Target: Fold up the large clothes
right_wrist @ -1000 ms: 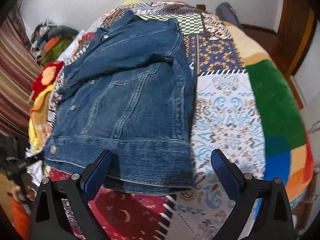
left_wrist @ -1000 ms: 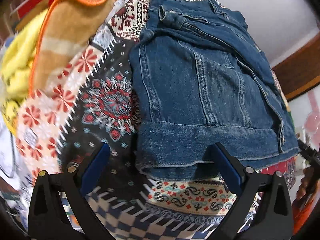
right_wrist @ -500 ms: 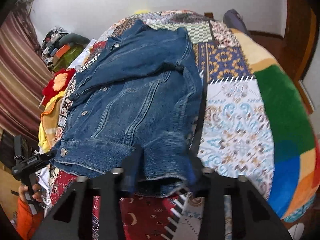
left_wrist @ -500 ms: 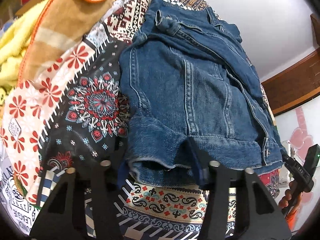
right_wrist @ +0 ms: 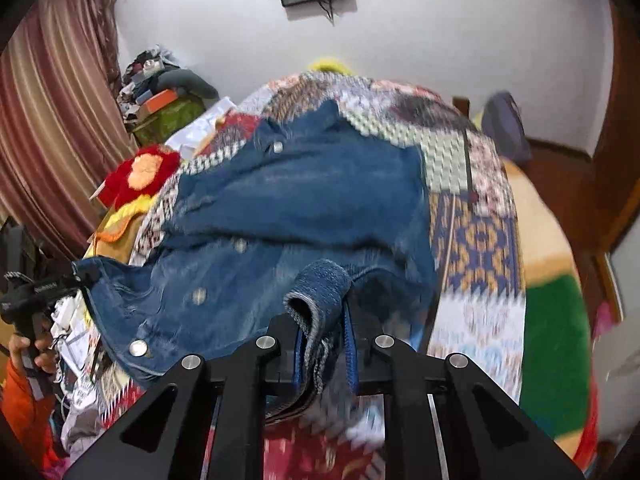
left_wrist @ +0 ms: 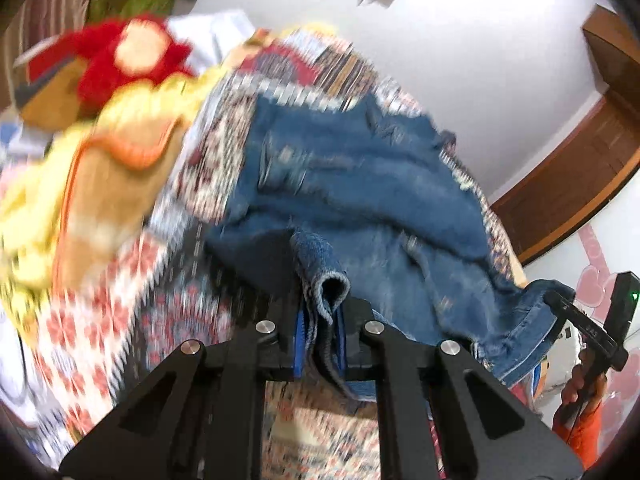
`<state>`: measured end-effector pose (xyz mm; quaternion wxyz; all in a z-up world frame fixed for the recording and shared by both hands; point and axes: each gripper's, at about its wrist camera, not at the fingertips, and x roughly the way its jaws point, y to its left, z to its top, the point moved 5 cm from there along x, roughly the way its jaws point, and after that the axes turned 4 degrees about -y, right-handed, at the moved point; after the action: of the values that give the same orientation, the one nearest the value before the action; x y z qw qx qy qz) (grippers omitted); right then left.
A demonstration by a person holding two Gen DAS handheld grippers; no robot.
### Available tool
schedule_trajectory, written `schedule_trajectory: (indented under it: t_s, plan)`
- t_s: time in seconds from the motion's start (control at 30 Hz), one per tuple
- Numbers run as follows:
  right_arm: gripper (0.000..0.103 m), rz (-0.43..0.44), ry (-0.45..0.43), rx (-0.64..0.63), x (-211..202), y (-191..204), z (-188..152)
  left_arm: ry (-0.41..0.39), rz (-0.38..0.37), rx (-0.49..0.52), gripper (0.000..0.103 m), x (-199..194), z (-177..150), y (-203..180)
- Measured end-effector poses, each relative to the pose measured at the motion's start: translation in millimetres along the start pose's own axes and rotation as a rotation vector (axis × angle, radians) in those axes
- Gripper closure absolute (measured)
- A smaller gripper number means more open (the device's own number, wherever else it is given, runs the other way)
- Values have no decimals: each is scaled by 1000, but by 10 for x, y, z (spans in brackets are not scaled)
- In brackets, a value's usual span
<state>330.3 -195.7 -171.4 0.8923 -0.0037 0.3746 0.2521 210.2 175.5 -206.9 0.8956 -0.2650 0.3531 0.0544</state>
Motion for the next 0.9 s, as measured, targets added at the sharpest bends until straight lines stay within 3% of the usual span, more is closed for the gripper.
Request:
schedule_trajectory:
  t_s: [0.23, 0.37, 0.5, 0.67, 0.9]
  plan:
    - [90, -34, -104, -16, 269, -93, 809, -123, -8, 71, 91, 148, 884, -271]
    - [90, -51, -114, -23, 590, -168, 1248, -165, 3, 82, 91, 381, 1288, -292]
    - [90, -99, -101, -24, 1088, -285, 1568, -130, 44, 40, 91, 888, 1629, -163]
    - [90, -152, -56, -40, 1739, -428, 1810, -81, 97, 55, 91, 1434, 1794, -53]
    - [90, -181, 44, -5, 2583, -676, 1808, 21, 132, -9, 91, 2170, 1808, 253]
